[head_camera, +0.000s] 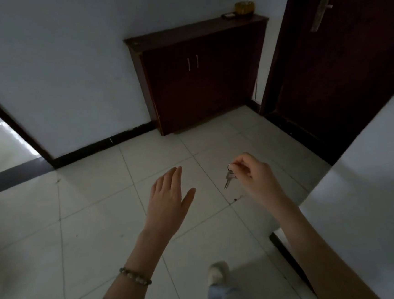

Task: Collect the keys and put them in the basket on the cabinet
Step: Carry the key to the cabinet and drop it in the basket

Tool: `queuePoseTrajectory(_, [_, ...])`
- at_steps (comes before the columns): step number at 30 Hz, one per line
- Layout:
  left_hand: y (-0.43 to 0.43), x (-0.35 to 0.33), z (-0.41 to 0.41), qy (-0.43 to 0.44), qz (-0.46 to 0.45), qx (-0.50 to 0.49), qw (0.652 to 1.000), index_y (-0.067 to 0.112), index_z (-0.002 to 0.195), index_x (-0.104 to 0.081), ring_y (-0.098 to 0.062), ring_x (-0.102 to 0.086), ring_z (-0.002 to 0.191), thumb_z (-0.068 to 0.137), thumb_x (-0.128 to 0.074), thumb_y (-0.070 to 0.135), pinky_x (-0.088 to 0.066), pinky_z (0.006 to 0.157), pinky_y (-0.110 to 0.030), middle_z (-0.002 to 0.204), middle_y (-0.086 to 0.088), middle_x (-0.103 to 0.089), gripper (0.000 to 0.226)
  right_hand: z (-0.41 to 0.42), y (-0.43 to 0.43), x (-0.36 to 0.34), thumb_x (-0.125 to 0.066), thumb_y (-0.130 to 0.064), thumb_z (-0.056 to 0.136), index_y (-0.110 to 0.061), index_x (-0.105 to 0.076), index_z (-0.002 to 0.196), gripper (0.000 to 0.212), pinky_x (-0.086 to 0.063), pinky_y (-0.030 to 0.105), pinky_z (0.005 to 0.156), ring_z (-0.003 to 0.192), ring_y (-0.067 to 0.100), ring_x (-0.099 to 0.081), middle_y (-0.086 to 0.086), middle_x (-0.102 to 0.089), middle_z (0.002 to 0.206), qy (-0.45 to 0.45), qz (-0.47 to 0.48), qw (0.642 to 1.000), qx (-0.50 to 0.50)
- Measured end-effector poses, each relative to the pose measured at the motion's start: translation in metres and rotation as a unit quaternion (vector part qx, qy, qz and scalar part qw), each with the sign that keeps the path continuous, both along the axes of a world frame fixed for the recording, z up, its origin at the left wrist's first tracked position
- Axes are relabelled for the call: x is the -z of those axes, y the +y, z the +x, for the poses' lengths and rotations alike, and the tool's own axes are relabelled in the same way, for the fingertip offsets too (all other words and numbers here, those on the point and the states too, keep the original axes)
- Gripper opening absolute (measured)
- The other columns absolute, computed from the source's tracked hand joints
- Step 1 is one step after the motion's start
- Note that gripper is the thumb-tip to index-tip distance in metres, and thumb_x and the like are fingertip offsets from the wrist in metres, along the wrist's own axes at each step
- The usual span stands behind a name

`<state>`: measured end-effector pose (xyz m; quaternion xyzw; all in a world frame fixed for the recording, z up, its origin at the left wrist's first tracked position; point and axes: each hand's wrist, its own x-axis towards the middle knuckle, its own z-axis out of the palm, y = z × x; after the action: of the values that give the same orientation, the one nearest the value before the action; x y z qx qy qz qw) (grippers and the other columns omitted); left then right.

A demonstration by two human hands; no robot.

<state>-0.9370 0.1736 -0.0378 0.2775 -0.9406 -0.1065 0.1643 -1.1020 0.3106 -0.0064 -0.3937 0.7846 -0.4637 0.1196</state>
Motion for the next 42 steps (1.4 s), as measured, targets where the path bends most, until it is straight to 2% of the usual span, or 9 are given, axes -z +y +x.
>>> queuePoseTrajectory(8, [-0.082, -0.009, -0.116, 0.024, 0.005, 0.024, 0.999, 0.003, 0.135, -0.036, -0.031, -0.043, 0.125, 0.091, -0.048, 0.039, -0.032, 0.105, -0.044, 0.136, -0.017, -0.047, 0.057, -0.106, -0.080, -0.012, -0.054, -0.021, 0.090, -0.015, -0.057, 0.086, 0.007, -0.047, 0.007, 0.066, 0.079, 0.004, -0.064, 0.000, -0.067, 0.083, -0.003, -0.002, 1.000, 0.003])
queuePoseTrajectory(10, [-0.100, -0.008, -0.140, 0.026, 0.006, 0.034, 0.999, 0.004, 0.134, -0.036, -0.031, -0.043, 0.124, 0.091, -0.048, 0.039, -0.033, 0.105, -0.044, 0.136, -0.017, -0.047, 0.057, -0.126, -0.097, -0.013, -0.054, -0.022, 0.090, -0.017, -0.057, 0.087, 0.007, -0.049, 0.010, 0.068, 0.080, 0.003, -0.063, -0.001, -0.067, 0.083, -0.002, 0.003, 1.000, 0.008])
queuePoseTrajectory(13, [-0.126, -0.007, -0.178, 0.024, -0.005, 0.053, 0.998, 0.003, 0.134, -0.037, -0.033, -0.045, 0.123, 0.091, -0.049, 0.039, -0.035, 0.103, -0.045, 0.135, -0.018, -0.049, 0.057, -0.158, -0.122, -0.015, -0.054, -0.021, 0.090, -0.011, -0.058, 0.090, 0.010, -0.050, 0.021, 0.073, 0.082, 0.011, -0.063, 0.003, -0.066, 0.086, 0.007, 0.008, 1.000, 0.017])
queuePoseTrajectory(18, [-0.174, -0.002, -0.253, 0.042, 0.019, 0.098, 0.994, 0.004, 0.133, -0.038, -0.031, -0.045, 0.122, 0.090, -0.051, 0.038, -0.035, 0.102, -0.044, 0.134, -0.016, -0.049, 0.056, -0.220, -0.174, -0.013, -0.056, -0.017, 0.089, -0.012, -0.058, 0.086, 0.006, -0.043, 0.005, 0.065, 0.074, 0.000, -0.058, -0.002, -0.062, 0.079, 0.025, 0.000, 0.999, 0.027])
queuePoseTrajectory(20, [-0.199, -0.001, -0.285, 0.056, 0.050, 0.115, 0.991, 0.006, 0.134, -0.037, -0.029, -0.043, 0.123, 0.091, -0.051, 0.038, -0.033, 0.103, -0.041, 0.135, -0.014, -0.048, 0.055, -0.249, -0.197, -0.012, -0.057, -0.016, 0.088, -0.015, -0.058, 0.084, 0.004, -0.042, 0.003, 0.064, 0.071, -0.005, -0.058, -0.006, -0.062, 0.076, 0.014, -0.013, 0.999, 0.035])
queuePoseTrajectory(27, [-0.297, -0.014, -0.402, 0.077, 0.202, 0.204, 0.955, 0.019, 0.134, -0.036, -0.014, -0.039, 0.126, 0.091, -0.052, 0.039, -0.027, 0.100, -0.022, 0.138, -0.002, -0.046, 0.051, -0.354, -0.282, -0.022, -0.056, -0.022, 0.088, -0.018, -0.060, 0.083, 0.008, -0.044, 0.006, 0.061, 0.071, -0.002, -0.058, -0.006, -0.063, 0.076, -0.028, -0.019, 0.996, 0.081])
queuePoseTrajectory(31, [-0.344, -0.023, -0.466, 0.059, 0.272, 0.277, 0.920, 0.024, 0.129, -0.042, -0.006, -0.047, 0.120, 0.088, -0.056, 0.037, -0.035, 0.098, -0.022, 0.128, 0.005, -0.054, 0.045, -0.403, -0.329, -0.029, -0.055, -0.022, 0.088, -0.014, -0.060, 0.085, 0.009, -0.049, 0.018, 0.068, 0.073, 0.004, -0.061, -0.001, -0.065, 0.078, -0.029, -0.026, 0.995, 0.094])
queuePoseTrajectory(34, [-0.371, -0.024, -0.509, 0.040, 0.338, 0.311, 0.887, 0.030, 0.126, -0.043, 0.000, -0.054, 0.111, 0.086, -0.063, 0.027, -0.041, 0.098, -0.025, 0.117, 0.006, -0.062, 0.045, -0.436, -0.355, -0.032, -0.055, -0.022, 0.089, -0.013, -0.059, 0.088, 0.010, -0.050, 0.024, 0.070, 0.077, 0.009, -0.062, 0.001, -0.065, 0.082, -0.031, -0.027, 0.994, 0.105])
queuePoseTrajectory(42, [-0.409, -0.010, -0.614, 0.020, 0.358, 0.348, 0.866, 0.039, 0.124, -0.043, 0.004, -0.056, 0.104, 0.082, -0.067, 0.023, -0.042, 0.098, -0.027, 0.110, 0.016, -0.060, 0.051, -0.534, -0.388, -0.022, -0.055, -0.020, 0.089, -0.010, -0.059, 0.088, 0.011, -0.053, 0.034, 0.074, 0.079, 0.018, -0.063, 0.007, -0.066, 0.084, -0.064, -0.022, 0.987, 0.149])
